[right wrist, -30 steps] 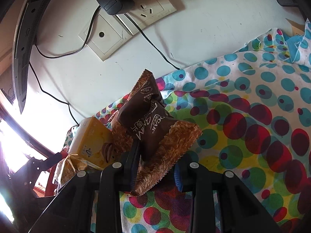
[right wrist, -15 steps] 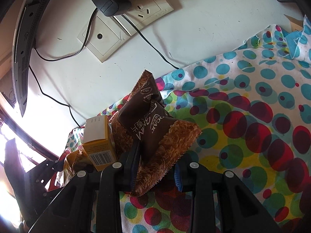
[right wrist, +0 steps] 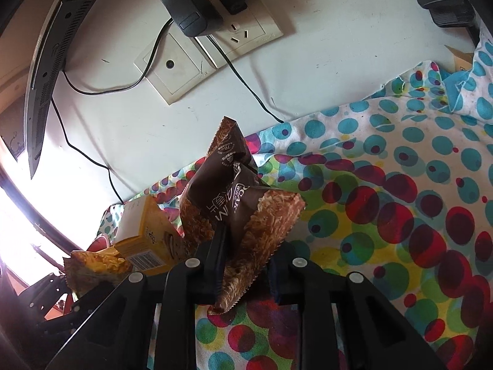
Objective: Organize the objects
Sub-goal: 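Grasp the yellow chip bag with the left gripper while the right gripper holds the brown bag, then lift the yellow chip bag and carry it over the red tray with the left gripper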
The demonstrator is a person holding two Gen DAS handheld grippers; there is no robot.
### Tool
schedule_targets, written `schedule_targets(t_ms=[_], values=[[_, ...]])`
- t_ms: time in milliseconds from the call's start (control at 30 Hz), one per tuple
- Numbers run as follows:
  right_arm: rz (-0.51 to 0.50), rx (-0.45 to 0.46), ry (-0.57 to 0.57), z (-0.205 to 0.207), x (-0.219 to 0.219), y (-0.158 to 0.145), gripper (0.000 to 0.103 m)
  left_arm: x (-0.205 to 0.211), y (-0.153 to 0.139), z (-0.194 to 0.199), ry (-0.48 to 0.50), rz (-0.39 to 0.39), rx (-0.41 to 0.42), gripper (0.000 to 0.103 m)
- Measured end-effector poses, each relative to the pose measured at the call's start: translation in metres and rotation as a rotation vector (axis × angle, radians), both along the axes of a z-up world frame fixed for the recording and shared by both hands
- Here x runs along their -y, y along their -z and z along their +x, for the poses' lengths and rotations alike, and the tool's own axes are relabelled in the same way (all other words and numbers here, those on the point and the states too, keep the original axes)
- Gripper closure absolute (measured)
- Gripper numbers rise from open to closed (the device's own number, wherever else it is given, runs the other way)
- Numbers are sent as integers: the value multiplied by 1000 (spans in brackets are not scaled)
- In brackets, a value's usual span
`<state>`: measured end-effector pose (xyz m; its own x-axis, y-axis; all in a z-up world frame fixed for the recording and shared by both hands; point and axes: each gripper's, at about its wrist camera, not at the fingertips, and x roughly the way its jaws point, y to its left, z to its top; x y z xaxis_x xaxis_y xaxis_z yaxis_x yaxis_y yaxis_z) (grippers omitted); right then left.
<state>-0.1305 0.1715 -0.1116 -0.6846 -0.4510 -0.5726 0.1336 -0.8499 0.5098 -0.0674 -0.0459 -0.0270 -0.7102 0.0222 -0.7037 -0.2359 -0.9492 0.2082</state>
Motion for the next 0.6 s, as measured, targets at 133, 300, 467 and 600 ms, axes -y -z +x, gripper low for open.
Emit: schedule_targets(t_ms=[133,300,467,600], values=[[63,-26,33,13,-3,-7,82,7,-8,14,-9,33,-8,60],[133,-49,83,31,-10,-14,82,15,-19,33,-18,81,-21,60],[183,-54,121,47,-18,-18,82,24,-27,50,-20,141,-20,60],[236,-72,149,57,-19,-23,82,30,-35,61,-22,190,-27,61]])
